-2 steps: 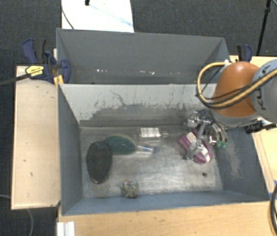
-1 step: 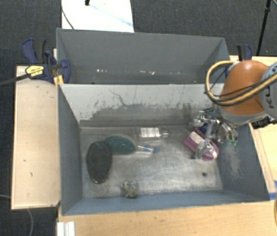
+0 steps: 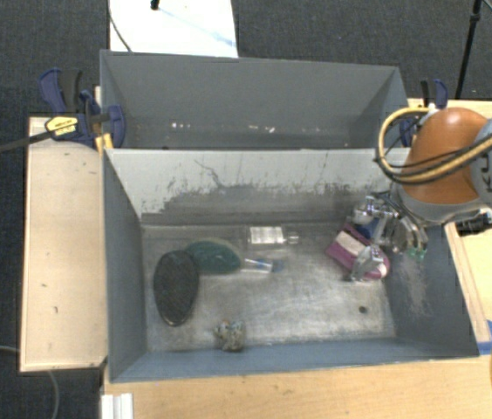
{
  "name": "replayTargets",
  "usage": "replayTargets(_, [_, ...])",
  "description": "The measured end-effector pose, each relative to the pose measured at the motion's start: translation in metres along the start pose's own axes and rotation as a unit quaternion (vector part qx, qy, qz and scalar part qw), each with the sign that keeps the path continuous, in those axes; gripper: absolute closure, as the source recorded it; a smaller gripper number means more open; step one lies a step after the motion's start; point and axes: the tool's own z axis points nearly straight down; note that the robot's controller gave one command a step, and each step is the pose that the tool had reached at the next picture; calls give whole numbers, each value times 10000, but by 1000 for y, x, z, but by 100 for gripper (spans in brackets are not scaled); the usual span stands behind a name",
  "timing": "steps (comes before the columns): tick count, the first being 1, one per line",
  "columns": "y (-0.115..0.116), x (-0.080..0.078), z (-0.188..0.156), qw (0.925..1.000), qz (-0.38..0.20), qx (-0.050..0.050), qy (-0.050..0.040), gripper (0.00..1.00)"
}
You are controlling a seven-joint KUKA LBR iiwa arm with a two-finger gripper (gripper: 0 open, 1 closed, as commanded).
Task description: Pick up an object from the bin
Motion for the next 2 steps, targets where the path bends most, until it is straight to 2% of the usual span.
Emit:
replayTargets(1, [-1,-1,-1,10000,0,16,-10,100])
replayTargets(2, [14,18,-145,9951,-991,50,2,100])
